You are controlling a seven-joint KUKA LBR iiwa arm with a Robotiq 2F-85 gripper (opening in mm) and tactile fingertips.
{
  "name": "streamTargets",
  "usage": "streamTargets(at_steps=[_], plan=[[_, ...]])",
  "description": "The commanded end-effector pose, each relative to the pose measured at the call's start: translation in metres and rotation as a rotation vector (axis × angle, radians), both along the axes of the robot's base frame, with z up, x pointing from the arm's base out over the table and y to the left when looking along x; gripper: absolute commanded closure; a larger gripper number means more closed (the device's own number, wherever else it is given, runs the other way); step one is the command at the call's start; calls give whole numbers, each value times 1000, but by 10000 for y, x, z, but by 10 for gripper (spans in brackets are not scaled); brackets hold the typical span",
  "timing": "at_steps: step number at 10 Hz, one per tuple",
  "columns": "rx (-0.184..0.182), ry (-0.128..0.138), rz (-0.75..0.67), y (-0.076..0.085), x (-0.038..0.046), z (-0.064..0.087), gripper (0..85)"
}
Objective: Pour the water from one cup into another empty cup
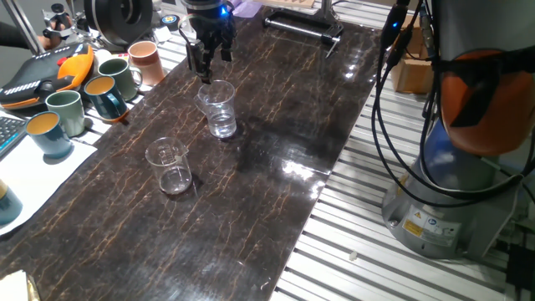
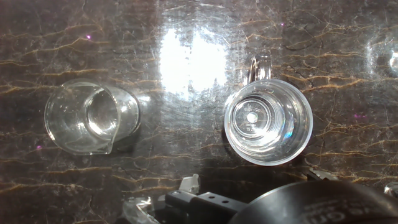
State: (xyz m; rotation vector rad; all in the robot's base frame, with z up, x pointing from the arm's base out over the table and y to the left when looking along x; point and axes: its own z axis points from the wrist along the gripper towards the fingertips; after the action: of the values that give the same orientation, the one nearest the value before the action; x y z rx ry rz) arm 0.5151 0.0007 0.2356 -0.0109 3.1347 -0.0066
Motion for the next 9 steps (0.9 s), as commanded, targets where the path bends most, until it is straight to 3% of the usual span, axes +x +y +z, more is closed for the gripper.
streamTargets(at_steps=[1, 9], plan=[[-199, -109, 454, 0, -2, 1, 843], [-192, -113, 449, -2, -3, 0, 843]])
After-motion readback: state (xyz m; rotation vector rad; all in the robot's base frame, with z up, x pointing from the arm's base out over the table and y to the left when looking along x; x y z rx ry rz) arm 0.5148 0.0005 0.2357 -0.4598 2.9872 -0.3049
